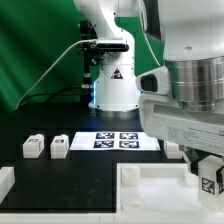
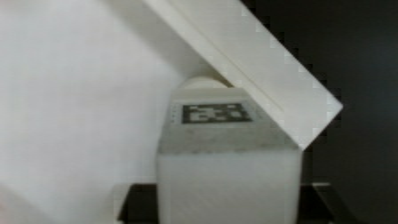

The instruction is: Assemble one leg

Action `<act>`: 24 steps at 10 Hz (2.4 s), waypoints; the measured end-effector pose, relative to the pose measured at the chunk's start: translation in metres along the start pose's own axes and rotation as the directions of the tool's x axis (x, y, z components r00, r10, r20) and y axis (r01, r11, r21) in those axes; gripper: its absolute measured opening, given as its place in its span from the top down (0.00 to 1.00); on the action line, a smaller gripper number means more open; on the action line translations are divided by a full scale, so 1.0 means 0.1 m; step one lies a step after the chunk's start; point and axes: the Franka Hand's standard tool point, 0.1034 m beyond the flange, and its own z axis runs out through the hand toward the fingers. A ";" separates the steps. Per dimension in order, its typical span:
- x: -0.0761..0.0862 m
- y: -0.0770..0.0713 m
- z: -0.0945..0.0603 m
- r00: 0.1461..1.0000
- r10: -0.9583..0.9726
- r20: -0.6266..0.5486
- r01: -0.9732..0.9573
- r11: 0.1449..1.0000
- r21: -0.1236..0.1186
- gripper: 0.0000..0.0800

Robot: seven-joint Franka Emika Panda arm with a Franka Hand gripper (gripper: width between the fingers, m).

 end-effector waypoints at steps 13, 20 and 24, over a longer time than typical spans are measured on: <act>-0.15 0.00 0.07 0.816 -0.574 -0.066 0.572 0.819 -0.053 0.19; -0.10 -0.02 0.05 0.495 -0.867 -0.060 0.859 0.498 -0.116 0.64; -0.08 -0.01 0.05 0.630 -0.773 -0.072 0.768 0.634 -0.085 0.64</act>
Offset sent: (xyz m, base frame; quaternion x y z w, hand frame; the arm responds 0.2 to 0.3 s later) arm -0.0143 -0.0022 -0.0178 -0.0541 0.0421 0.2265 0.9716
